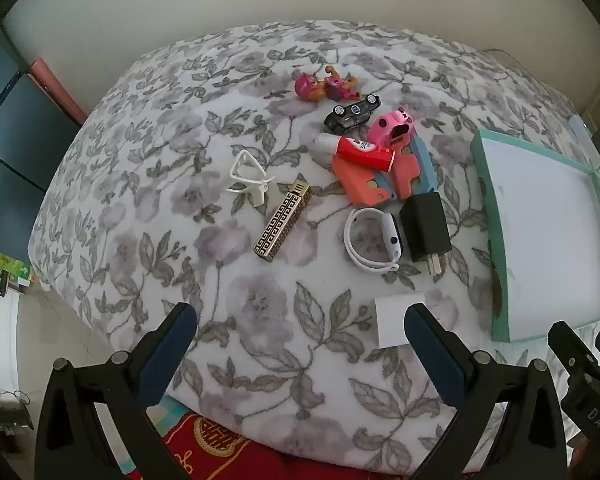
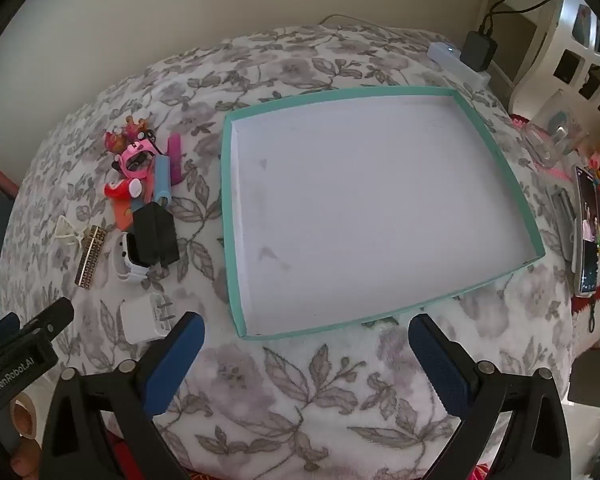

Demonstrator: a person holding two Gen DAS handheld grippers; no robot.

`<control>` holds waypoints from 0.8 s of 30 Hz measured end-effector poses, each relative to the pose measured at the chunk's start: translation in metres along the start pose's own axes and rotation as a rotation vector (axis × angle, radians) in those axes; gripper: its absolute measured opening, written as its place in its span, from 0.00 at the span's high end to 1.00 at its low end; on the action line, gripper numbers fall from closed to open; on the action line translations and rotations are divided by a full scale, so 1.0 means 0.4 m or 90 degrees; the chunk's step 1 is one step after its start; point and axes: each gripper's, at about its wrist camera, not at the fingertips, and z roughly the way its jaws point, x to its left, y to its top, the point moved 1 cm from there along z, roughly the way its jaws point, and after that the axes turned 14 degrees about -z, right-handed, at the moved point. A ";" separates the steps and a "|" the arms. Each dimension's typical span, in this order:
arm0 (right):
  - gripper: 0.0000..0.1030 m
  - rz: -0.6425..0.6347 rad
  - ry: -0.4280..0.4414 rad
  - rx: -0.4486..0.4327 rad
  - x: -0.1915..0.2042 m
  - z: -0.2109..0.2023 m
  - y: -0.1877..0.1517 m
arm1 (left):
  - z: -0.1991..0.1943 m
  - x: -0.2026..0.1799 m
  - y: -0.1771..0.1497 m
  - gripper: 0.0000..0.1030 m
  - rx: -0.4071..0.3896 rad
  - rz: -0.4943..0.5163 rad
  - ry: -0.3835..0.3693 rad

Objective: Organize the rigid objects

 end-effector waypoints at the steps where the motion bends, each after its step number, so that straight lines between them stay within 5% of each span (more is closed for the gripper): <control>1: 0.00 -0.002 -0.009 0.000 0.001 -0.001 0.000 | -0.001 0.000 0.000 0.00 -0.004 0.001 -0.003; 24: 0.00 -0.003 -0.007 0.003 0.003 0.005 0.000 | 0.002 0.002 -0.004 0.00 0.004 0.010 -0.009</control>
